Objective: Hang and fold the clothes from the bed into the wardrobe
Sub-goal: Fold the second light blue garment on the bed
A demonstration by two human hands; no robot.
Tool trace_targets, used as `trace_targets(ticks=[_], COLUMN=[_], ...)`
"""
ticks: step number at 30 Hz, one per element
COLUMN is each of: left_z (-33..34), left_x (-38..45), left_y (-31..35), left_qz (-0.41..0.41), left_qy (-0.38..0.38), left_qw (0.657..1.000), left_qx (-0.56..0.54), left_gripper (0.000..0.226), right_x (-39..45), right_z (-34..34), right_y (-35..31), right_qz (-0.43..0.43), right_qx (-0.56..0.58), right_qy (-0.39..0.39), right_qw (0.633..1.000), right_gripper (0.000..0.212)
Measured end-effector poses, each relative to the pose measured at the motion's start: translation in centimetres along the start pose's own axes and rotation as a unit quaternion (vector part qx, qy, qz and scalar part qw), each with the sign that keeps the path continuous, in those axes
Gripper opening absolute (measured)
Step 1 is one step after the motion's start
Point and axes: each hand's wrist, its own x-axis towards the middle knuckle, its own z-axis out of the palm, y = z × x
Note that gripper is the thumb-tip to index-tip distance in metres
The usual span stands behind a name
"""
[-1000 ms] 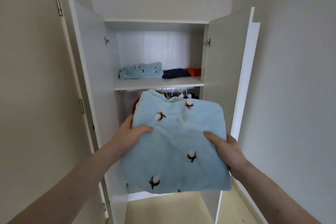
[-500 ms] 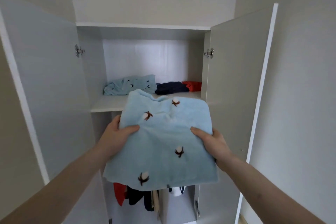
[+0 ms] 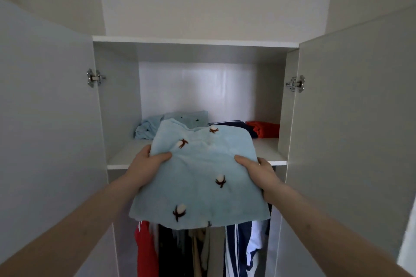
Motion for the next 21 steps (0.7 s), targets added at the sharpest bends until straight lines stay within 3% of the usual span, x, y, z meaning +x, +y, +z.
trace_targets(ticks=[7, 11, 14, 17, 19, 21], left_z=[-0.7, -1.9, -2.0, -2.3, -2.4, -2.0], left_x=[14.3, 22.0, 27.0, 30.9, 32.9, 32.8], left_y=[0.4, 0.8, 0.5, -1.4, -3.6, -5.5], left_qz=[-0.018, -0.016, -0.010, -0.015, -0.015, 0.002], left_qy=[-0.014, -0.001, 0.005, 0.022, 0.015, -0.019], left_qw=[0.999, 1.000, 0.999, 0.999, 0.990, 0.970], left_qx=[-0.026, -0.013, -0.032, 0.037, 0.142, 0.243], left_gripper=[0.051, 0.073, 0.055, 0.073, 0.089, 0.087], right_x=[12.5, 18.0, 21.4, 24.3, 25.4, 26.2], right_z=[5.8, 9.4, 12.2, 14.9, 16.5, 18.1], right_y=[-1.9, -3.9, -4.6, -3.5, -1.7, 1.1], right_qz=[0.002, -0.025, -0.047, -0.076, -0.089, -0.087], right_qx=[0.020, 0.018, 0.017, -0.039, -0.122, -0.228], right_qy=[0.008, 0.020, 0.026, -0.003, -0.035, -0.075], right_qw=[1.000, 0.999, 0.998, 0.996, 0.988, 0.967], right_gripper=[0.095, 0.087, 0.074, 0.076, 0.080, 0.085])
